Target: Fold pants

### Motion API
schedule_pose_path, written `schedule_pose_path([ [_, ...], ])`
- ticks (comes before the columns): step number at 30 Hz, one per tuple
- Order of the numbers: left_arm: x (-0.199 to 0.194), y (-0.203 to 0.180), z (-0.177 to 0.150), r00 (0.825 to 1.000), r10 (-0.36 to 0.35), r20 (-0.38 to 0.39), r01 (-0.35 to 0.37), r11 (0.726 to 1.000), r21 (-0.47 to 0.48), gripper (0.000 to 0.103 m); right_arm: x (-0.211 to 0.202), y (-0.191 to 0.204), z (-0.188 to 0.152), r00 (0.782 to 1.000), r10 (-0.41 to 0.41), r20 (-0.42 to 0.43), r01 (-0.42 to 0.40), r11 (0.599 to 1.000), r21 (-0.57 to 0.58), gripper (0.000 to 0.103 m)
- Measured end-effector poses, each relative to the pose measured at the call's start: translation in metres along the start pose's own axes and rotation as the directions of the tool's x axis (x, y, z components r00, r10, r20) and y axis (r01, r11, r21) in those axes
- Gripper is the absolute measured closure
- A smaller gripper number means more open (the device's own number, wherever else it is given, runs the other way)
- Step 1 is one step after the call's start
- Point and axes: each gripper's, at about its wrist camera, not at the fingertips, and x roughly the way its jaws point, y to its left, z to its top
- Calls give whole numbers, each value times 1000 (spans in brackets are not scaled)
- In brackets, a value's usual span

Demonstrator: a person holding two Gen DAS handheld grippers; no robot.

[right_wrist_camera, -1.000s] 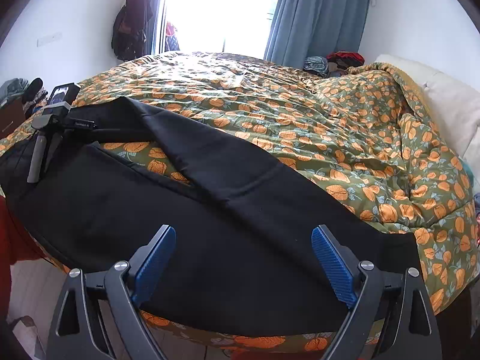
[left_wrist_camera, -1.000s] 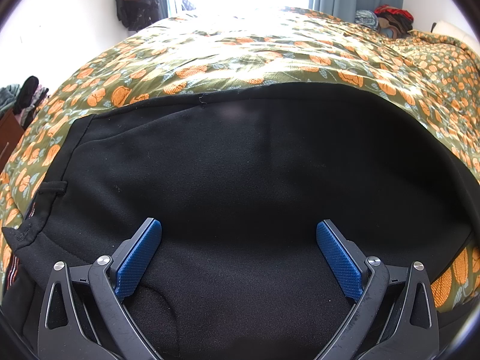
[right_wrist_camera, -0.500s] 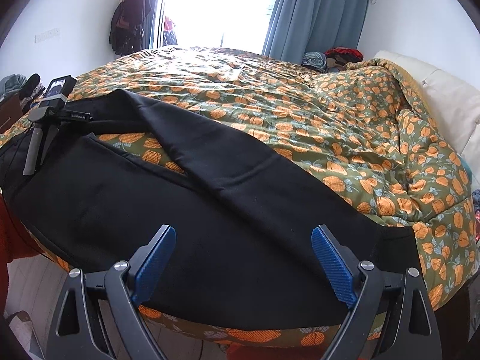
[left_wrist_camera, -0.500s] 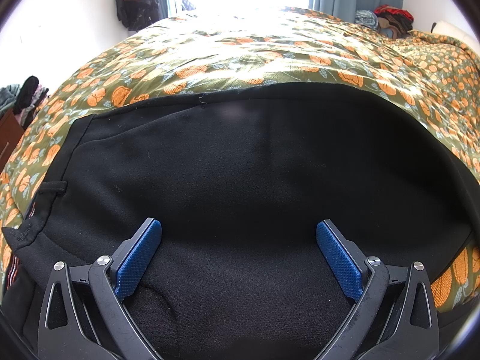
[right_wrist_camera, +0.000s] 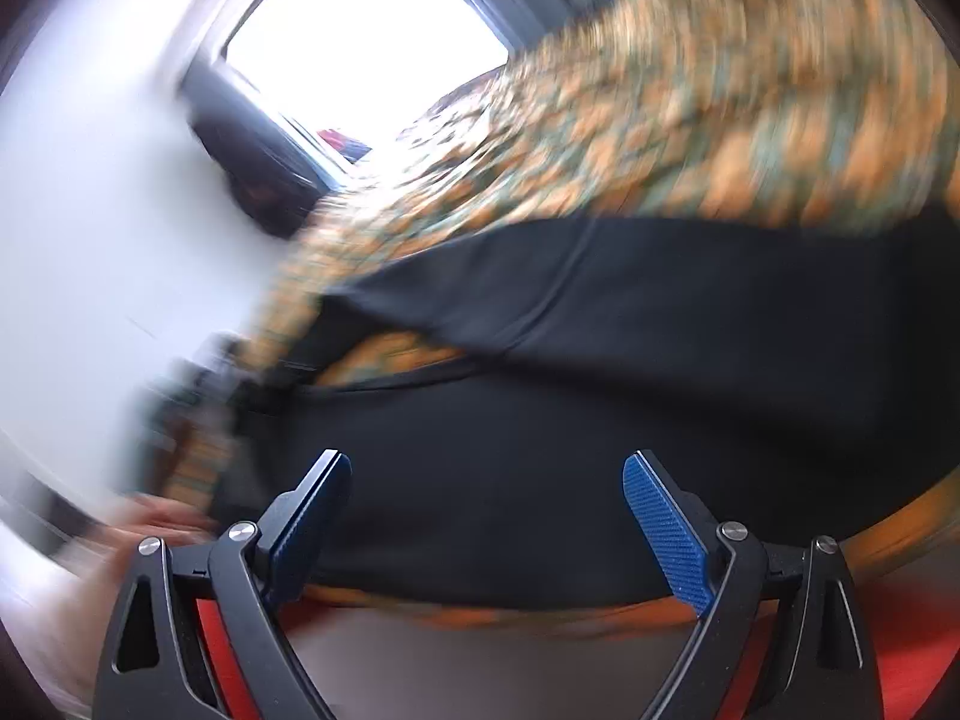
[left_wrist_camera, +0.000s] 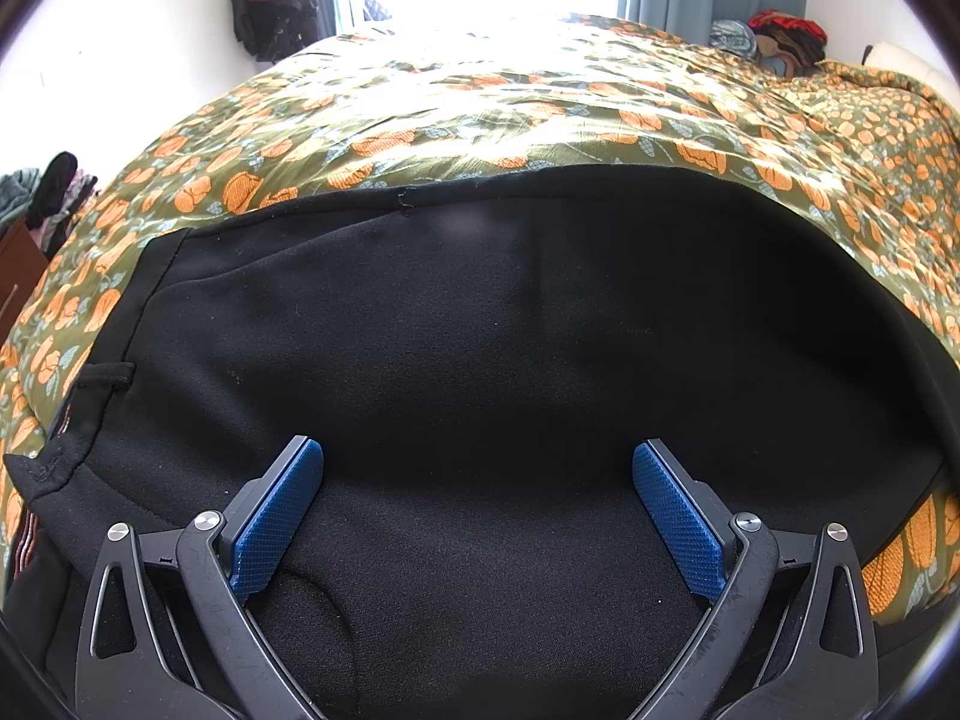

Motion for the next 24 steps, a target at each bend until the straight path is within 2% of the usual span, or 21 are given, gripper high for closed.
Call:
schedule_pose_path([
  [1,0,0,0,1000,0,0,0,1000,0,1,10,-12,-1,998,60,-15,-58,995,86,12],
  [2,0,0,0,1000,0,0,0,1000,0,1,17,-23,-1,998,60,-17,-57,988,147,12],
  [5,0,0,0,1000,0,0,0,1000,0,1,14,-52,4,998,-27,51,13,965,261,13],
  [8,0,0,-1,1000,0,3,0,1000,0,1,-7,-79,14,983,-64,175,-7,925,379,13],
  [10,0,1,0,1000,-5,1,5,1000,-2,1,-17,-94,18,969,-95,226,-19,890,455,15],
  [12,0,0,0,1000,-2,1,2,1000,0,1,-20,-108,17,960,-112,256,-46,840,541,22],
  [14,0,0,0,1000,-2,1,2,1000,0,1,-19,-117,12,953,-146,267,-49,792,609,38],
  [15,0,0,0,1000,-1,1,1,1000,1,1,-17,-119,11,949,-178,260,-22,785,619,55],
  [17,0,0,0,1000,-2,1,2,1000,0,1,-11,-115,17,948,-236,214,74,816,574,96],
  [18,0,0,0,1000,-1,2,1,1000,0,1,-10,-112,20,944,-267,196,126,837,532,97],
  [20,0,0,0,1000,-2,1,2,1000,0,1,-9,-99,27,936,-296,192,180,867,464,98],
  [24,2,-1,2,1000,-1,-7,1,1000,-1,1,-26,-59,50,924,-295,245,221,932,289,98],
])
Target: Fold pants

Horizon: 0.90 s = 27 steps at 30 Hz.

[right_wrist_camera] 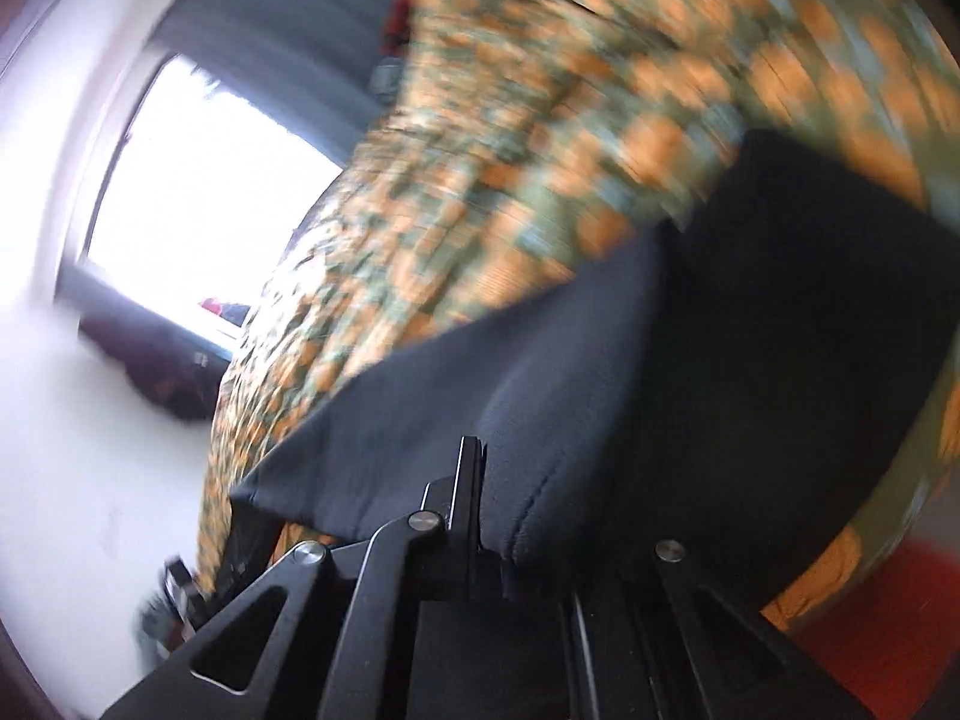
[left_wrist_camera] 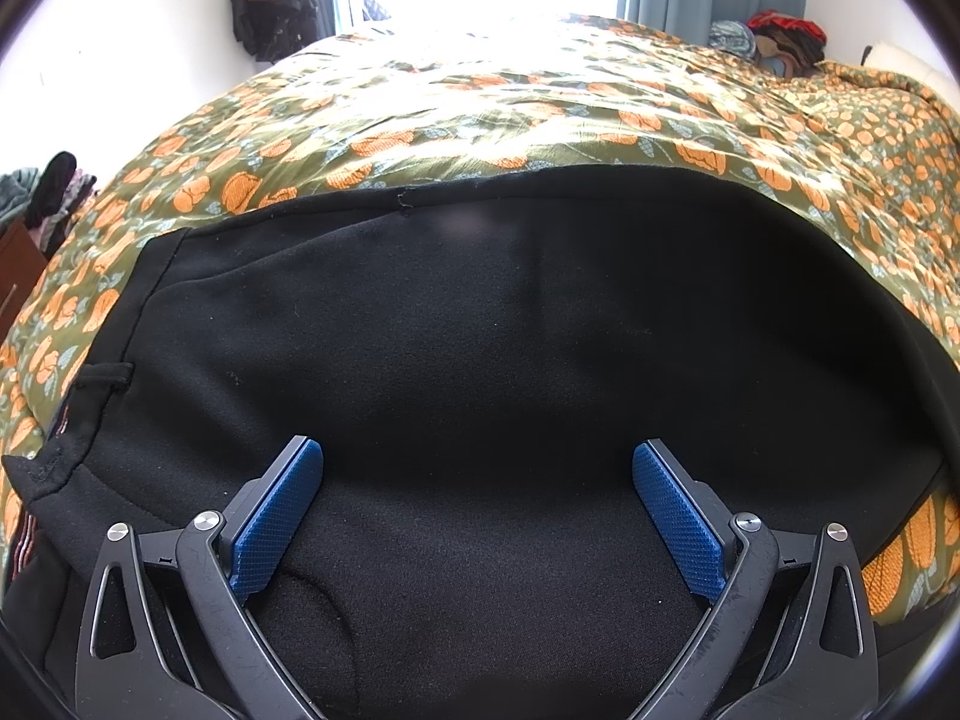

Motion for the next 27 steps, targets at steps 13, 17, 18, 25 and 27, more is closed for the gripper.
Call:
schedule_pose_path([
  [13,-57,3,67,829,-557,-61,516,802,-301,15,-86,121,22,977,185,102,-130,909,-397,98],
  [17,-10,-15,84,817,-564,-125,475,779,-409,25,-122,135,12,962,251,107,-181,881,-437,98],
  [18,5,-18,85,810,-565,-156,447,768,-458,30,-134,137,10,956,273,110,-197,870,-452,98],
  [25,-22,-6,81,791,-612,-25,533,708,-464,97,-167,115,1,959,267,91,-193,856,-481,98],
  [27,-74,9,85,795,-603,67,576,717,-393,97,-147,93,14,974,214,68,-161,878,-451,98],
])
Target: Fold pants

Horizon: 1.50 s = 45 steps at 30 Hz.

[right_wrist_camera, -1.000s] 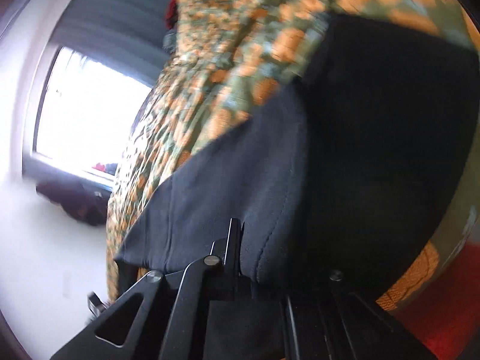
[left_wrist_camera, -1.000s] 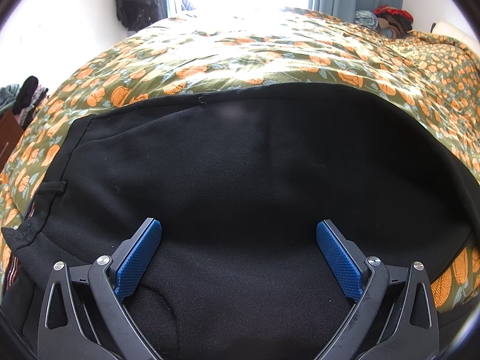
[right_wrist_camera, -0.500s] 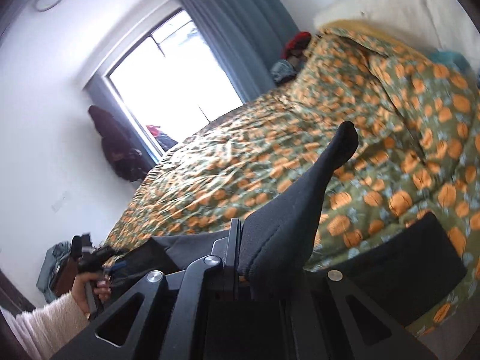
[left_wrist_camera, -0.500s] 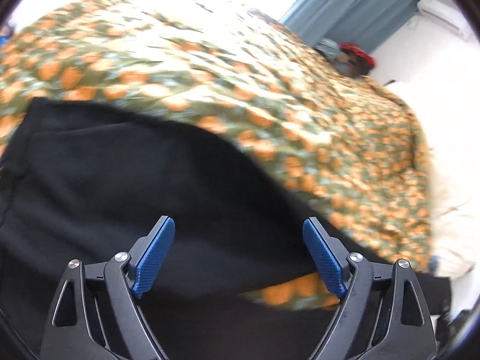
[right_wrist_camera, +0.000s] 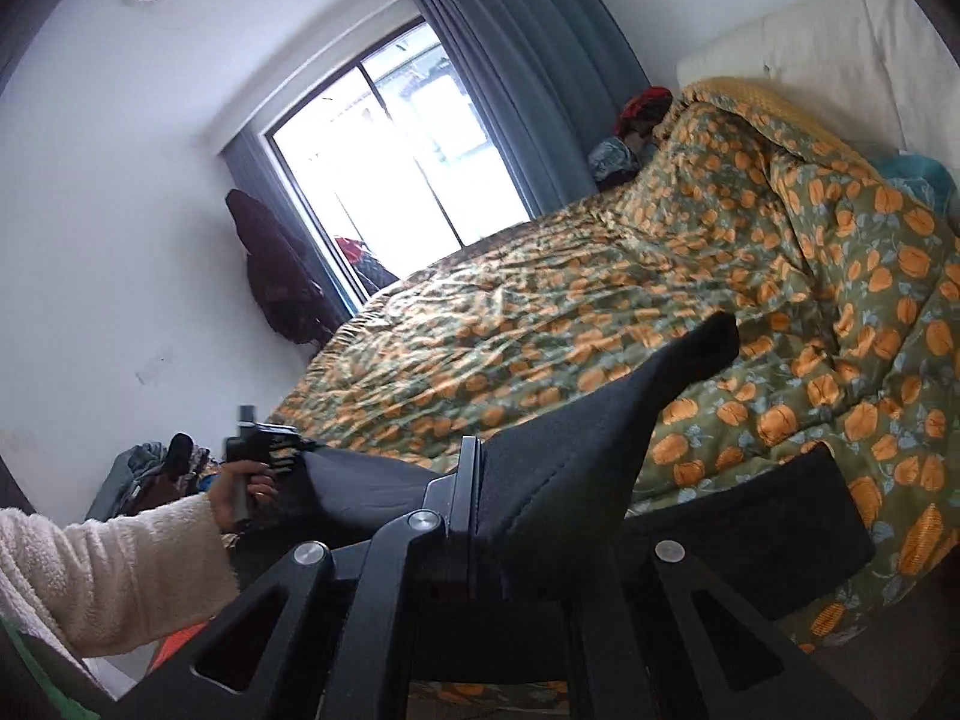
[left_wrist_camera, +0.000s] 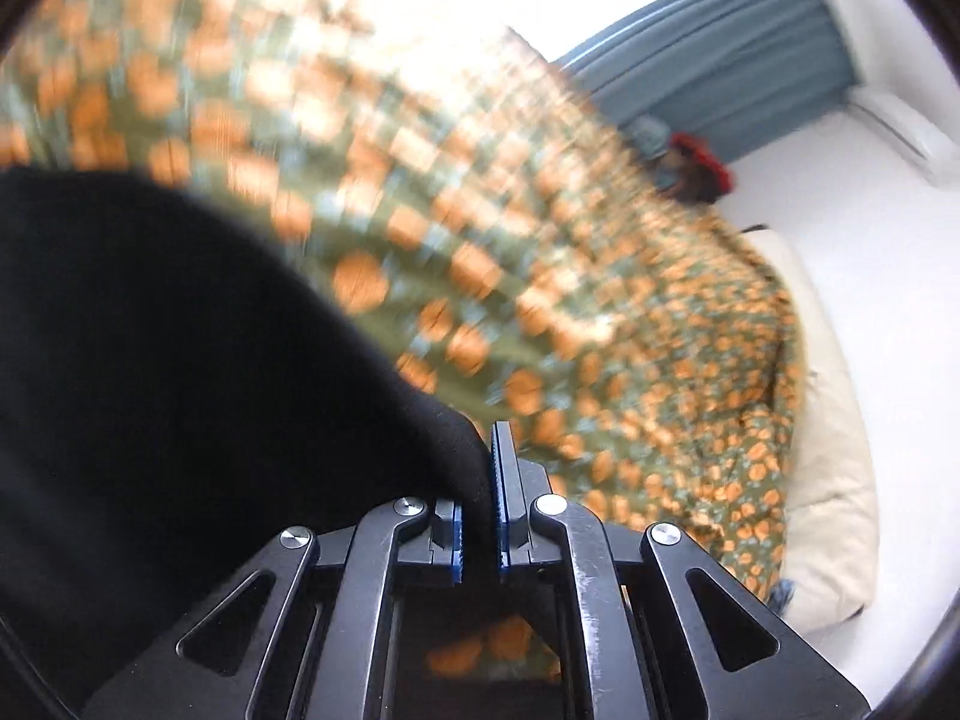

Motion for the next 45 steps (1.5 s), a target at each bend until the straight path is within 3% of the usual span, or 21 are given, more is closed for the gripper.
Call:
schedule_pose_path([
  [4,-113,-22,-31,984,-61,168,41,992,123,95,28,-29,16,999,-9,-32,8,1000,-11,98],
  [7,-149,4,-88,985,-22,169,7,996,88,91,56,-48,20,984,35,-173,-28,999,38,98],
  [9,-135,33,-131,994,49,95,-53,998,39,91,76,-72,3,950,-6,-312,22,999,48,98],
  [12,-89,76,-186,987,137,-83,-142,988,-56,96,103,-120,-37,866,-94,-491,157,983,89,98],
  [13,-81,83,-198,984,143,-104,-152,985,-86,96,111,-134,-49,837,-106,-537,188,977,101,98],
  [15,-76,80,-206,984,143,-106,-152,985,-80,96,117,-152,-63,806,-106,-583,219,968,127,96],
  [17,-74,71,-205,982,151,-110,-156,987,-43,96,115,-155,-64,806,-107,-583,229,963,139,84],
  [20,-78,60,-204,983,148,-104,-148,989,5,96,105,-169,-60,845,-72,-530,215,953,214,57],
  [23,-73,54,-202,985,146,-97,-145,989,11,96,96,-189,-61,878,-29,-478,221,910,351,57],
  [25,-70,53,-209,984,152,-96,-152,988,15,96,88,-210,-66,902,-7,-432,234,849,474,57],
  [26,-70,53,-210,984,152,-94,-152,988,17,96,85,-223,-69,909,-3,-418,249,808,534,66],
  [27,-70,53,-212,984,153,-92,-152,988,22,96,83,-226,-70,906,-3,-422,259,794,550,79],
  [28,-75,54,-212,984,152,-92,-150,988,29,96,84,-227,-67,893,-35,-449,289,810,511,95],
  [30,-76,48,-218,985,147,-93,-143,988,52,96,88,-216,-52,868,-128,-480,324,878,352,95],
  [33,-82,38,-225,985,143,-99,-133,986,103,95,88,-188,-17,866,-267,-423,336,936,99,95],
  [34,-79,32,-232,983,141,-114,-127,984,124,95,90,-182,-10,858,-315,-405,353,935,21,95],
  [35,-77,28,-236,982,140,-129,-122,983,137,95,93,-178,-6,837,-371,-402,378,924,-64,95],
  [36,-73,25,-242,979,137,-149,-115,982,148,95,100,-182,-6,801,-433,-413,412,900,-143,95],
  [39,-60,16,-259,966,152,-208,-114,976,183,95,107,-202,-13,758,-481,-441,460,873,-161,95],
  [45,-59,11,-266,960,157,-232,-110,973,201,95,96,-220,-16,747,-509,-428,506,853,-131,95],
])
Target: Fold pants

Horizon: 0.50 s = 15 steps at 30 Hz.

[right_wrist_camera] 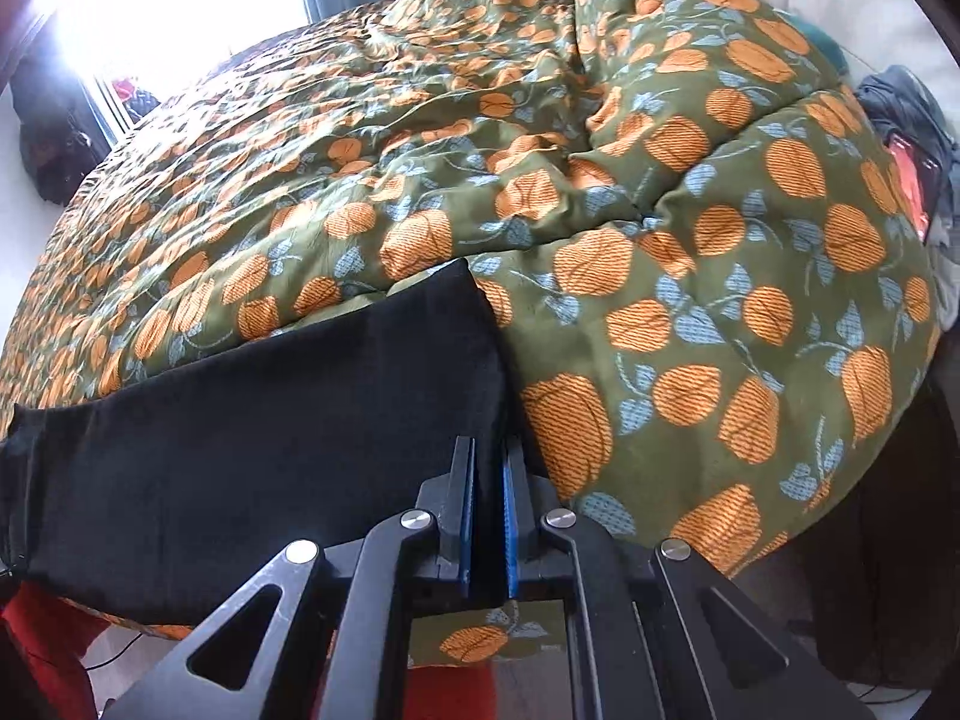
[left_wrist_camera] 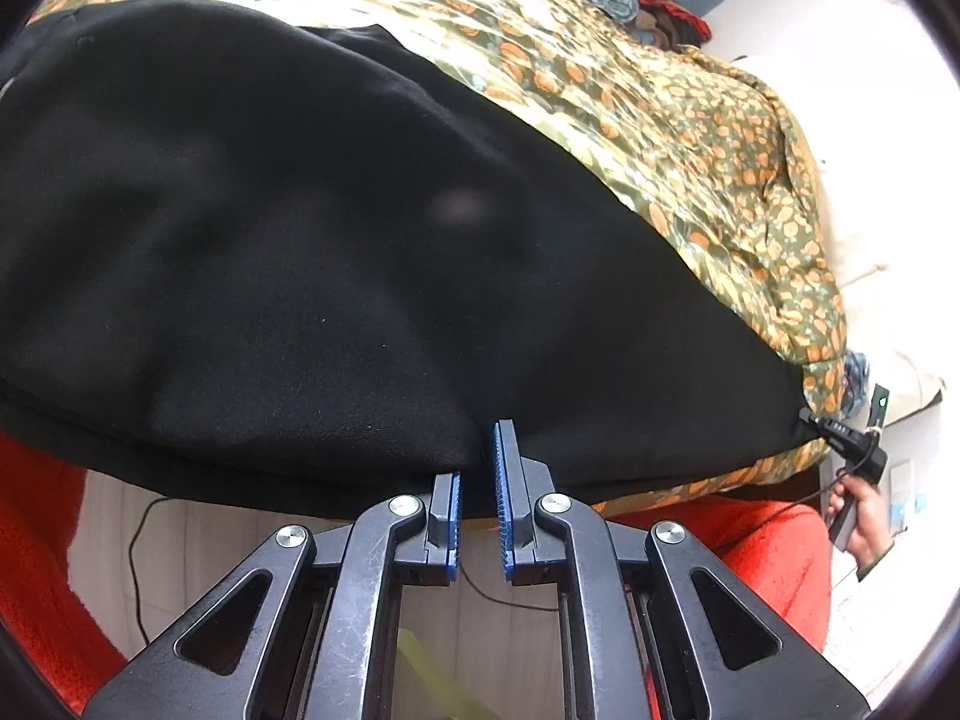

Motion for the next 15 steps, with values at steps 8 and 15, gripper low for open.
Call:
schedule_pose_path([
  [8,10,4,-3,998,48,-33,-47,999,21,95,4,5,-8,999,-43,-6,43,999,1,95],
  [15,-22,-16,-14,986,159,-53,-153,982,109,69,-30,13,-14,975,-189,117,187,982,26,42],
])
